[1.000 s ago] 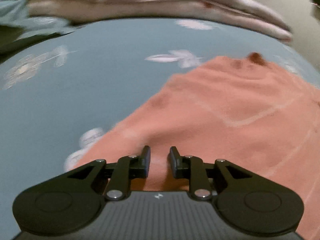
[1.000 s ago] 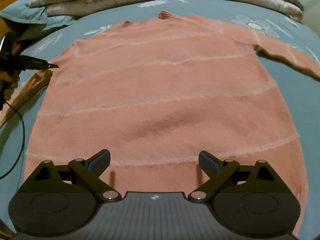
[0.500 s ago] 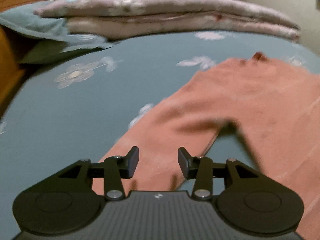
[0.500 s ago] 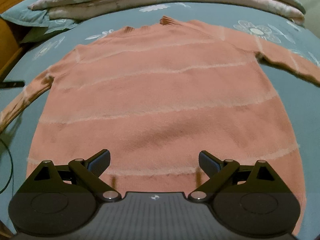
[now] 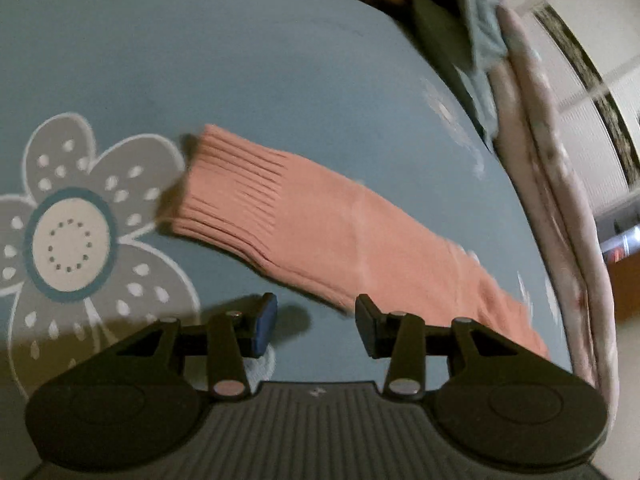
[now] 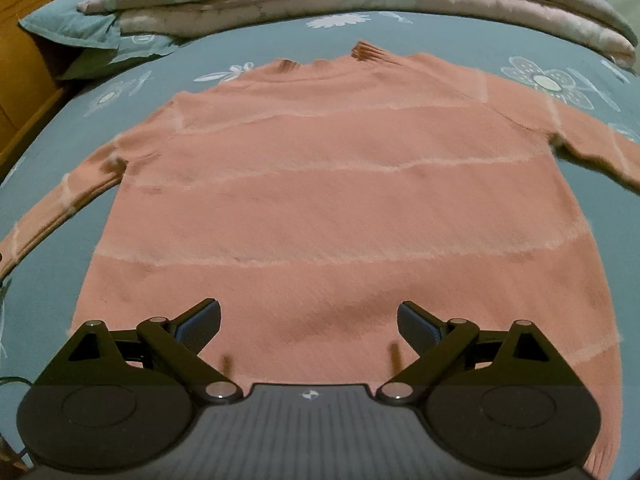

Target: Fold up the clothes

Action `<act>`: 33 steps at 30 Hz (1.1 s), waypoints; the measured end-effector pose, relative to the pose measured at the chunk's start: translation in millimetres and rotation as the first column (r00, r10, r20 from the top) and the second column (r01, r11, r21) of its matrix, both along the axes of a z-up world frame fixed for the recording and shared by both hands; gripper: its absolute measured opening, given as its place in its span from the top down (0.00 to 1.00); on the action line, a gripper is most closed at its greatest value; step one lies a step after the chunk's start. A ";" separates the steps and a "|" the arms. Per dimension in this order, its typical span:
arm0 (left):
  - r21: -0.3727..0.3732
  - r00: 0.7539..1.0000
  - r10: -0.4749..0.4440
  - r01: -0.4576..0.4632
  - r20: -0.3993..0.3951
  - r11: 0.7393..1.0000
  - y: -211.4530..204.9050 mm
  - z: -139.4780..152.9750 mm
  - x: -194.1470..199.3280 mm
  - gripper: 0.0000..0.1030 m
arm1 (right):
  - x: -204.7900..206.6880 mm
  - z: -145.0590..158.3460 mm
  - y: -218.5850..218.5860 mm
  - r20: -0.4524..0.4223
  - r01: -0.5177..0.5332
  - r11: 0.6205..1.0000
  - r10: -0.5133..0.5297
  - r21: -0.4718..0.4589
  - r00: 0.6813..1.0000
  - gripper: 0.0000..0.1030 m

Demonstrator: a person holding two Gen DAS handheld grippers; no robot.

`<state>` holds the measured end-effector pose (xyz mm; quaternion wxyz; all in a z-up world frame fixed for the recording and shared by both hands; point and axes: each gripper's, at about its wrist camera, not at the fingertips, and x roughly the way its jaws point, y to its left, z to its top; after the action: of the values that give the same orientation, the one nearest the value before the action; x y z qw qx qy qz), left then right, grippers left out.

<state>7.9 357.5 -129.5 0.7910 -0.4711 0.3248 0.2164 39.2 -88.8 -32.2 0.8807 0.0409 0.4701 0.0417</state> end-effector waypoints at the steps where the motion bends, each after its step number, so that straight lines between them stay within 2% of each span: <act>1: -0.010 1.000 0.024 -0.023 0.017 1.000 2.4 -2.9 2.0 0.59 | 0.9 1.2 2.4 0.003 -0.009 1.000 0.009 -0.007 1.000 0.05; 4: -0.010 0.997 0.069 -0.069 0.035 0.998 9.7 -4.7 12.1 0.58 | 0.6 3.4 5.9 0.007 -0.019 1.000 0.019 -0.022 1.000 0.05; 6: 0.026 0.995 0.087 -0.088 0.040 0.996 8.4 -4.1 19.9 0.58 | -0.3 3.0 6.2 0.002 -0.014 1.000 0.014 -0.024 1.000 0.05; 9: 0.092 0.995 0.097 -0.099 0.030 0.991 1.7 0.2 27.9 0.68 | -1.6 0.6 5.0 -0.012 0.001 1.000 -0.002 -0.024 1.000 0.05; 10: 0.128 0.996 0.090 -0.092 0.019 0.988 0.0 2.2 28.1 0.83 | -1.9 -0.1 4.6 -0.016 0.006 1.000 -0.007 -0.027 1.000 0.05; 13: 0.201 0.997 0.080 -0.082 0.020 0.976 -2.5 12.4 24.8 0.87 | -2.7 -1.1 3.6 -0.023 0.015 0.999 -0.016 -0.032 1.000 0.05; 19: 0.312 0.996 0.060 -0.076 0.060 0.947 7.0 44.6 28.7 0.88 | 0.1 -0.5 6.9 -0.020 0.009 0.999 -0.010 -0.044 1.000 0.05; 22: 0.309 0.999 0.053 -0.048 -0.009 0.950 13.6 33.9 33.5 0.87 | 1.0 -2.1 9.2 -0.023 -0.001 0.999 0.000 -0.040 1.000 0.05; 24: 0.264 0.995 0.065 -0.044 -0.069 0.964 19.5 17.4 35.6 0.84 | 1.8 -3.9 10.7 -0.029 -0.010 0.999 0.008 -0.041 1.000 0.05; 25: 0.235 0.994 0.080 -0.062 -0.069 0.970 22.4 9.5 33.5 0.83 | 2.5 -4.4 11.2 -0.032 -0.013 0.999 0.012 -0.043 0.999 0.05; 27: 0.239 0.995 0.087 -0.073 -0.048 0.968 24.6 9.2 30.6 0.82 | 2.8 -5.0 12.1 -0.033 -0.019 0.999 0.017 -0.046 0.999 0.05; 30: 0.274 0.996 0.082 -0.067 -0.042 0.959 25.7 17.9 34.6 0.83 | 3.7 -5.2 12.0 -0.038 -0.021 0.999 0.019 -0.047 0.999 0.05; 33: 0.303 0.995 0.082 -0.064 -0.047 0.951 23.3 21.8 32.5 0.79 | 5.0 -5.6 11.3 -0.038 -0.019 0.999 0.017 -0.049 0.999 0.05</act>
<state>40.4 380.8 -107.7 0.8350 -0.3502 0.2937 0.3064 44.2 -77.4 -37.8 0.8720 0.0158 0.4878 0.0371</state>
